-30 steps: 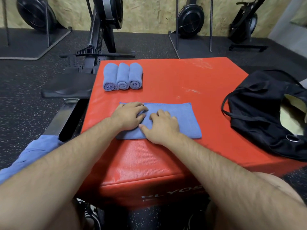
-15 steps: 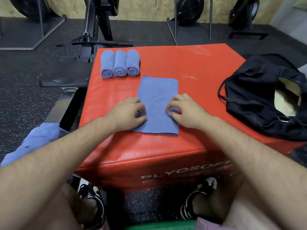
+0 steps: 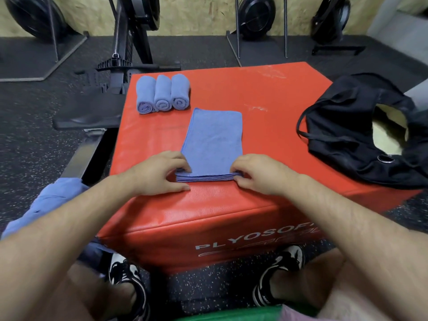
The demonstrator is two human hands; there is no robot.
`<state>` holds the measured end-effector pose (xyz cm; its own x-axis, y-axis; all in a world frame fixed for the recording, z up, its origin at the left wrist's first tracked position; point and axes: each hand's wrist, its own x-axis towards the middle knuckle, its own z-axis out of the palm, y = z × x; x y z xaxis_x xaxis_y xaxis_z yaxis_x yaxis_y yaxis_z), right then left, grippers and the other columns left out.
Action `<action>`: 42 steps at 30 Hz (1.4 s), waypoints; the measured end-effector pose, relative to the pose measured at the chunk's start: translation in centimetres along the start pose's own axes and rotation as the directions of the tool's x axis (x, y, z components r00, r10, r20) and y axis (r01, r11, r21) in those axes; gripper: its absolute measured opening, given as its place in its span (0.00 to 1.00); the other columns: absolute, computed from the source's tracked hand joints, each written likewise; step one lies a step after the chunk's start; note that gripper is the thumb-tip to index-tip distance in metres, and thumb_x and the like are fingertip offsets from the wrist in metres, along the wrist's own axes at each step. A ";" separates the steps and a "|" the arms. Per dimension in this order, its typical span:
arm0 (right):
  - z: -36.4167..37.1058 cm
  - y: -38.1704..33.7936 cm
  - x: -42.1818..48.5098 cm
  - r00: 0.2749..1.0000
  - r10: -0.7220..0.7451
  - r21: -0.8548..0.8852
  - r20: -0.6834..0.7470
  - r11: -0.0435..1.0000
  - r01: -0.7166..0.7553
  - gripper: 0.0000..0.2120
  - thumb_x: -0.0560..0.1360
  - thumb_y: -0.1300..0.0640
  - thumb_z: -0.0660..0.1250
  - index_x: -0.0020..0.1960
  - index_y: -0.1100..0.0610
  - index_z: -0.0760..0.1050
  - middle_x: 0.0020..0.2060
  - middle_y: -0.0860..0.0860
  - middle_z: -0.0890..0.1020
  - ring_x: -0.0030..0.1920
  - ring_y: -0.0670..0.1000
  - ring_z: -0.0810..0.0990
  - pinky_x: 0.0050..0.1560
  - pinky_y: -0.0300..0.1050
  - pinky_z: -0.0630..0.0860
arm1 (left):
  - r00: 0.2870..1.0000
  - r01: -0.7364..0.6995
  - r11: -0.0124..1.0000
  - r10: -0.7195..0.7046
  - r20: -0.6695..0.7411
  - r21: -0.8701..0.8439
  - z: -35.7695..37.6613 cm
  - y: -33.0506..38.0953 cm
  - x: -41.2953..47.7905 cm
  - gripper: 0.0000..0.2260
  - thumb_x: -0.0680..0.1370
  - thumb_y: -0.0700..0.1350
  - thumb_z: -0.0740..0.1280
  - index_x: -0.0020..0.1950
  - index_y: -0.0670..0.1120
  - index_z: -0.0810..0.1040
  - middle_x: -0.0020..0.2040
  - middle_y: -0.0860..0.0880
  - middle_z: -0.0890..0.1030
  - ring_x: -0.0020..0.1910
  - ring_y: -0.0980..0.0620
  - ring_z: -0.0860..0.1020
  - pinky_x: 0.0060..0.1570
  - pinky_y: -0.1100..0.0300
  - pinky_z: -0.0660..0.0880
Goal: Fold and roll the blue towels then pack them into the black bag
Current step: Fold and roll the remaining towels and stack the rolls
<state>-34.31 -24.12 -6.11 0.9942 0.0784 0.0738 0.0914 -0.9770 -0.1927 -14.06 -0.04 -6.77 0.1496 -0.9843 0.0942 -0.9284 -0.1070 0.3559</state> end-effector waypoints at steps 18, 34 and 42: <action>0.6 1.2 0.2 0.978 0.106 0.077 -0.178 0.993 -0.094 0.07 0.75 0.63 0.66 0.49 0.54 0.80 0.46 0.47 0.76 0.47 0.51 0.74 0.51 0.46 0.72 | 0.967 0.133 0.984 -0.155 -0.204 -0.117 1.3 0.5 1.8 0.06 0.76 0.38 0.70 0.50 0.47 0.83 0.46 0.52 0.74 0.44 0.59 0.72 0.50 0.61 0.69; -0.3 1.5 -0.2 0.994 0.082 0.089 -0.073 0.993 -0.075 0.10 0.72 0.60 0.67 0.53 0.54 0.80 0.47 0.47 0.81 0.49 0.52 0.76 0.54 0.48 0.73 | 0.993 0.034 0.999 -0.036 -0.108 -0.024 0.6 0.0 1.0 0.13 0.76 0.48 0.68 0.59 0.46 0.81 0.48 0.56 0.72 0.48 0.61 0.69 0.54 0.67 0.65; -1.0 1.2 0.0 0.964 0.264 0.346 0.019 0.903 -0.254 0.11 0.76 0.60 0.63 0.53 0.46 0.71 0.38 0.48 0.78 0.37 0.50 0.74 0.41 0.46 0.71 | 0.942 0.314 0.912 -0.333 -0.031 -0.265 0.0 0.9 1.8 0.06 0.80 0.42 0.66 0.51 0.53 0.73 0.41 0.49 0.81 0.40 0.52 0.76 0.48 0.55 0.73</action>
<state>-34.22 -25.51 -5.34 0.9840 -0.1784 0.0017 -0.1502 -0.8336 -0.5315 -14.58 -1.95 -6.31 0.4608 -0.8875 -0.0015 -0.7090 -0.3691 0.6009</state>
